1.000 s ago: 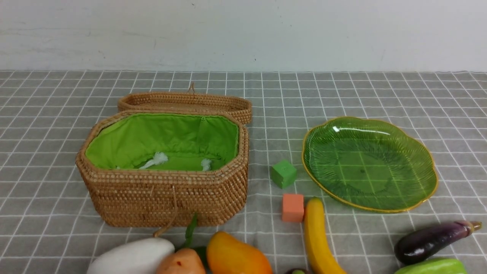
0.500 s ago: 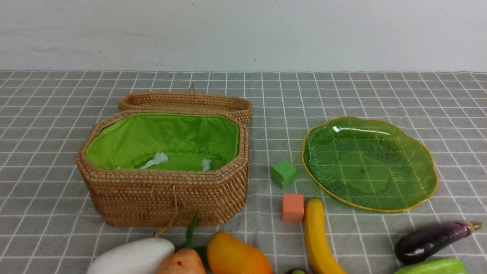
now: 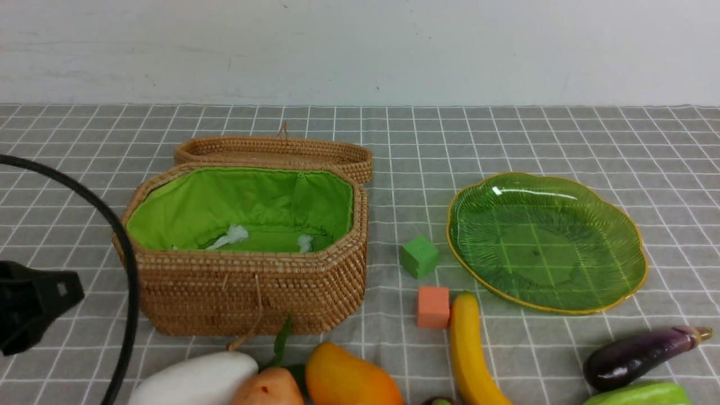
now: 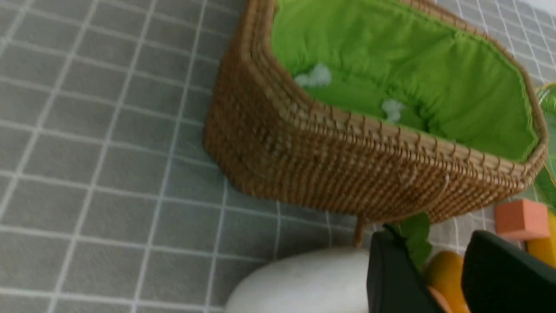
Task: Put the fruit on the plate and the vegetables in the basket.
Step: Take a daikon with your left arm and place it on the basket on the left.
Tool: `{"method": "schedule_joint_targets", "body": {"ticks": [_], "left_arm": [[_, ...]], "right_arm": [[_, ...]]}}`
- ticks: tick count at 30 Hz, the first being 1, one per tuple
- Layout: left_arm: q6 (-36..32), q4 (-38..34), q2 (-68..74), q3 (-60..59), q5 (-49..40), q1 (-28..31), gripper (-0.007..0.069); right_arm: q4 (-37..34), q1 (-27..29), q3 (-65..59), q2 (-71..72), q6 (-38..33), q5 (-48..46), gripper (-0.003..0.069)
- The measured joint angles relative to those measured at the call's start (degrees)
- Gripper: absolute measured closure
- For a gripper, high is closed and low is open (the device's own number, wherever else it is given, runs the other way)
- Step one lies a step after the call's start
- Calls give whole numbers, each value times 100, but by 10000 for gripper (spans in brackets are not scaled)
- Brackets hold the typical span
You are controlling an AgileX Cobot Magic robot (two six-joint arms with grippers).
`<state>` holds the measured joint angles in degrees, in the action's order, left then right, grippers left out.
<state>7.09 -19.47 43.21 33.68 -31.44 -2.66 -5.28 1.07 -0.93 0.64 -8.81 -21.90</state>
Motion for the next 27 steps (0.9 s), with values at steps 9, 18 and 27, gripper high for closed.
{"method": "schedule_joint_targets", "body": {"ticks": [9,18,27], "left_arm": [[-1084,-142,530,19,-796,0,386],[-1748,-136,548,48,-1453,0,386],[-2804,-10,559,48,-2323,0,342]], "right_arm": [[0,0,0,0,0,0,418],[0,0,0,0,0,0,418],[0,0,0,0,0,0,418]]}}
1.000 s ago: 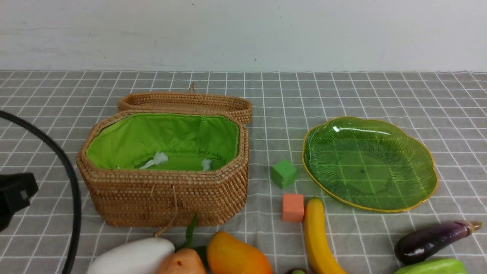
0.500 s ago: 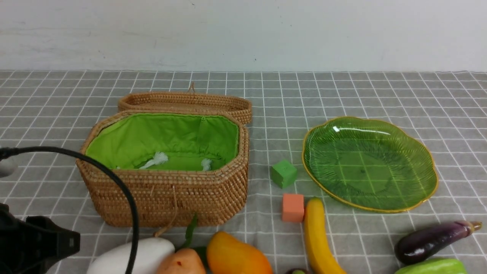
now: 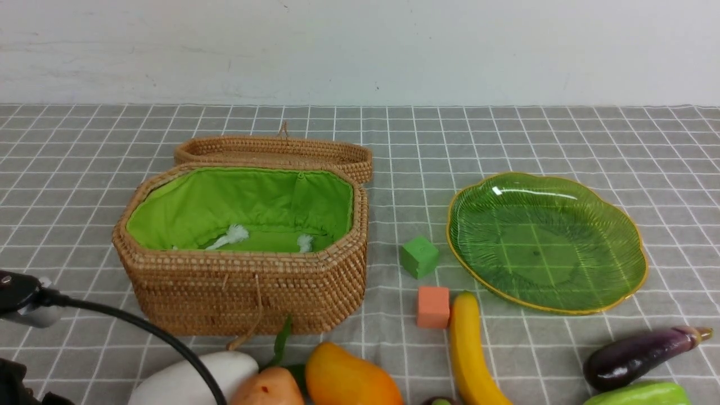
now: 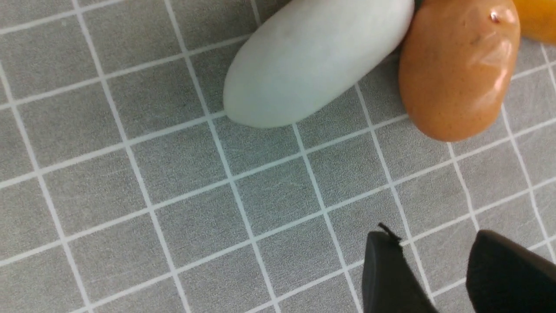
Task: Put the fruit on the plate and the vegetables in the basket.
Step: Take a daikon with your left arm and place it on the basket on the left.
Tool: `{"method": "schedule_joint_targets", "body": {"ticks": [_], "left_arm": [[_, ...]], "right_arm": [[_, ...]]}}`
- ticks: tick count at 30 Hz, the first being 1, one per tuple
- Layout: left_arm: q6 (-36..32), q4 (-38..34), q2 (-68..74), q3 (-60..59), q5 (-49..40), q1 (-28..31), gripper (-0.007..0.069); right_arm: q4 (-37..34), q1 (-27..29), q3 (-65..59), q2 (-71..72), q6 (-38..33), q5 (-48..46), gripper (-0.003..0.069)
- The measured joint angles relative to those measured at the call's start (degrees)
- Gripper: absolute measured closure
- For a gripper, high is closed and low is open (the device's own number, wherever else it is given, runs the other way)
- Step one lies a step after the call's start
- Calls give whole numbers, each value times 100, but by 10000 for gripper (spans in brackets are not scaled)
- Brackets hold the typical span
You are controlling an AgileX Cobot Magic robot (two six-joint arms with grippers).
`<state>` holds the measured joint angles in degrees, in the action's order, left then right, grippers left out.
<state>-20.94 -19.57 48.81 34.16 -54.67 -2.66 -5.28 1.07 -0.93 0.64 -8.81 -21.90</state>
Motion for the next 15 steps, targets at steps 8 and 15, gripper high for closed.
{"method": "schedule_joint_targets", "body": {"ticks": [8,15], "left_arm": [[-750,-350,0,0,-267,0,72],[-2088,-1199,0,0,-563,0,-43]], "right_arm": [[0,0,0,0,0,0,418],[0,0,0,0,0,0,418]]}}
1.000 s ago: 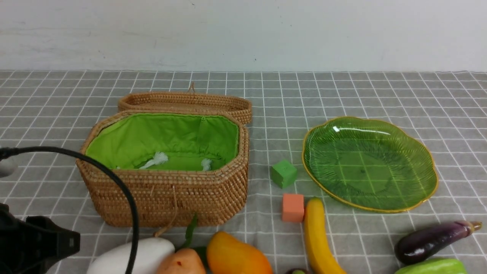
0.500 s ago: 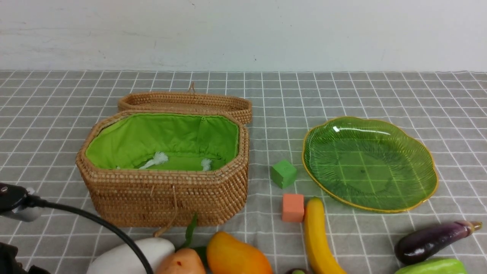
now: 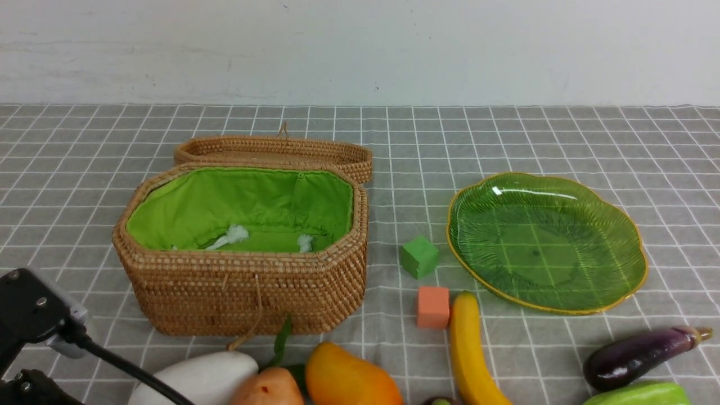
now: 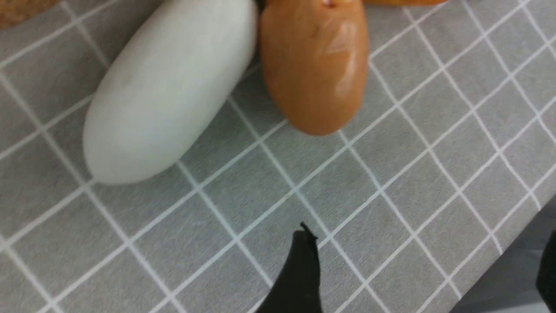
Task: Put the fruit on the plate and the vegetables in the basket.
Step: Take a daikon with your left arm and place it on the basket on the left.
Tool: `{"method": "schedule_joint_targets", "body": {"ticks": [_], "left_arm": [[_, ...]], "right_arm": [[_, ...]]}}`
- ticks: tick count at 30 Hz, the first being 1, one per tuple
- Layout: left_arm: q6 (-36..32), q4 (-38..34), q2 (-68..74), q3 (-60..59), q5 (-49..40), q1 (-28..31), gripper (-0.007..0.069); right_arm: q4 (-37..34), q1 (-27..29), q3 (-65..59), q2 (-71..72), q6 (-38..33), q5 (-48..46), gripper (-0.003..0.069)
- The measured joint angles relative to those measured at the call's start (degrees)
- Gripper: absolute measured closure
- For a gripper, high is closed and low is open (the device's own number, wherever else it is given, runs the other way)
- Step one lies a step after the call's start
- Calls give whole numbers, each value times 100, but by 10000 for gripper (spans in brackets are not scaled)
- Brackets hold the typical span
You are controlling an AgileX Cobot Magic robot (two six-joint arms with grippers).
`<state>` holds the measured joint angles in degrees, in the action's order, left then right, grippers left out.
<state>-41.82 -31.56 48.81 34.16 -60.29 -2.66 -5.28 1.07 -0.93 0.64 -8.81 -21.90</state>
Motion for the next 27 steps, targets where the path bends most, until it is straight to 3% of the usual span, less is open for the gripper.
{"method": "schedule_joint_targets", "body": {"ticks": [7,10,14,18,27], "left_arm": [[63,87,0,0,-47,-68,1],[111,169,0,0,-62,-424,18],[106,846,0,0,-74,-1240,36],[112,1407,0,0,56,-1449,39],[111,1395,0,0,1315,-1475,39]], "right_arm": [[0,0,0,0,0,0,418],[0,0,0,0,0,0,418],[0,0,0,0,0,0,418],[0,0,0,0,0,0,418],[0,0,0,0,0,0,418]]}}
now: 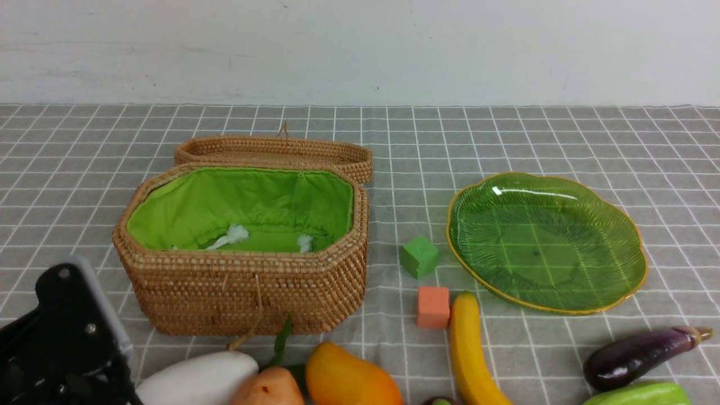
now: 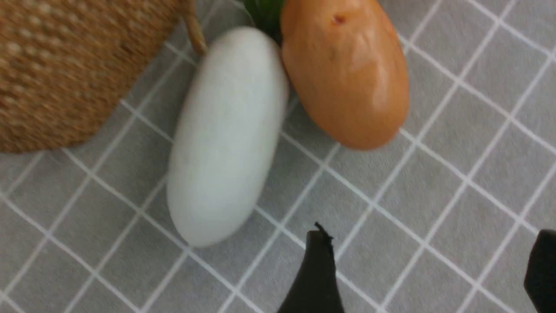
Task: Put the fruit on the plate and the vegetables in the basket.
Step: Take a daikon with your left arm and place it on the basket on the left.
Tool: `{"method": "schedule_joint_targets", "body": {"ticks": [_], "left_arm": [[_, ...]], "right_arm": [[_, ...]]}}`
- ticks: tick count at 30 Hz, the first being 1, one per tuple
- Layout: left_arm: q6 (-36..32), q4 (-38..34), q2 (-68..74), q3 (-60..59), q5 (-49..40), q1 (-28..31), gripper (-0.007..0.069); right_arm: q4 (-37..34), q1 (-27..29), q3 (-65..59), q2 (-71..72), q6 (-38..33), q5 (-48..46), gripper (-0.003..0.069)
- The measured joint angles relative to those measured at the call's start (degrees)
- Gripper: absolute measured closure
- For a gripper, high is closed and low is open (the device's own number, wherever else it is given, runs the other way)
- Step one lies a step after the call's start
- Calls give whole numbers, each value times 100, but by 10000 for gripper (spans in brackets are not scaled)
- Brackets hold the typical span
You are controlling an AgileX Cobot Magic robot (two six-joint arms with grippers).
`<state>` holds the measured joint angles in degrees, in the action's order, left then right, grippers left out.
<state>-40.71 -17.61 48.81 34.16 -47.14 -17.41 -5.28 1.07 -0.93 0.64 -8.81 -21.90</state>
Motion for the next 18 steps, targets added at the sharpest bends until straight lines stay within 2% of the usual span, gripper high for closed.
{"method": "schedule_joint_targets", "body": {"ticks": [7,18], "left_arm": [[0,-411,0,0,814,0,39],[0,-471,0,0,917,0,39]], "right_arm": [[0,0,0,0,0,0,418],[0,0,0,0,0,0,418]]}}
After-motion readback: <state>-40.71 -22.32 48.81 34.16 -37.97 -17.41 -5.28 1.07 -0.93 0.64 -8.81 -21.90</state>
